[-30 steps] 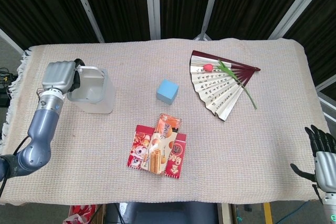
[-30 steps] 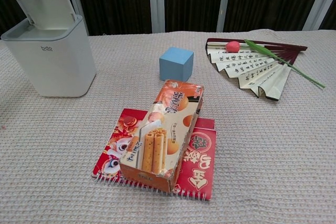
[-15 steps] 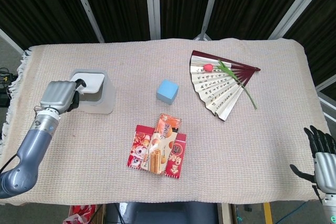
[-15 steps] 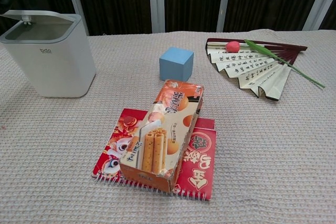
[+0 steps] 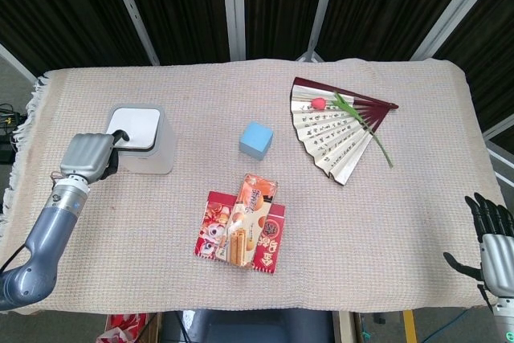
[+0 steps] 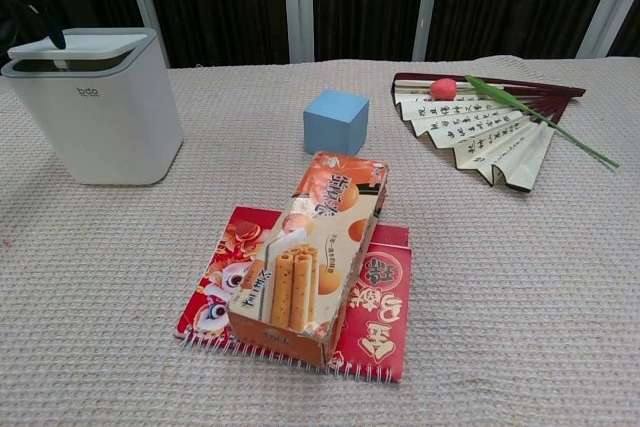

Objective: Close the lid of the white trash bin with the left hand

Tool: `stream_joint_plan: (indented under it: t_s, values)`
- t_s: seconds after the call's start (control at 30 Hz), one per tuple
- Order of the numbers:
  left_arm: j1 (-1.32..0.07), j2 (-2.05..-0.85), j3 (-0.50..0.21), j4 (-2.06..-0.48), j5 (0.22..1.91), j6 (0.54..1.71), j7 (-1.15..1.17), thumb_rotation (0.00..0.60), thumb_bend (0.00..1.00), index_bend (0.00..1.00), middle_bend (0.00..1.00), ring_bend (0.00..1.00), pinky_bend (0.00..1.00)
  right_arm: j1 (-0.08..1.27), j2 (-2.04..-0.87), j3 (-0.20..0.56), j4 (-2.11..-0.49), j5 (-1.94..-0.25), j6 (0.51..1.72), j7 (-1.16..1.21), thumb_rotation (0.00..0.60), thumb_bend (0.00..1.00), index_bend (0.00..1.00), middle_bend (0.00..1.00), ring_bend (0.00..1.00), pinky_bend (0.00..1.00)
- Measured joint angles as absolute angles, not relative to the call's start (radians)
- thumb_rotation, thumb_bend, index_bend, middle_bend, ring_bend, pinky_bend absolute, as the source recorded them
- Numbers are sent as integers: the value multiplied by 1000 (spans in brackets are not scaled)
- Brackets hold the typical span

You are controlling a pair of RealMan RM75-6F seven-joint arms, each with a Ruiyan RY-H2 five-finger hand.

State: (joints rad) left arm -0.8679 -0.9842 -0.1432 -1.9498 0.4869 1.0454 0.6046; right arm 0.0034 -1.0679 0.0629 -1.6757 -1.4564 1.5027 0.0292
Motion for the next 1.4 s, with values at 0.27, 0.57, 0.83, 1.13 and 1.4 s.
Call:
stream_joint_plan:
  t_s: [0.27,0.57,0.83,1.13,1.4]
  values:
    - [-862,-1016,-135,-1912,503,1044,585,600,827,281,990,942,1000,2,-1067,64,-1677,-1453,1503,31,600,194,0,0,0,0]
    - [-862,-1038,-122,-1888,499,1033,582,600,827,281,990,942,1000,2,-1067,64,-1678,-1451,1502,31,600,194,0,0,0,0]
    - [-864,-1059,-112,-1876,497,1033,586,600,827,281,990,942,1000,1,-1066,64,-1678,-1452,1502,31,600,194,0,0,0,0]
    - [-846,-1034,-152,-1905,576,1081,523,600,758,238,949,903,998,0,-1066,63,-1677,-1457,1506,30,600,194,0,0,0,0]
    - [-755,-977,-164,-1975,818,1170,407,600,361,4,208,384,680,-1,-1066,62,-1674,-1461,1508,29,600,194,0,0,0,0]
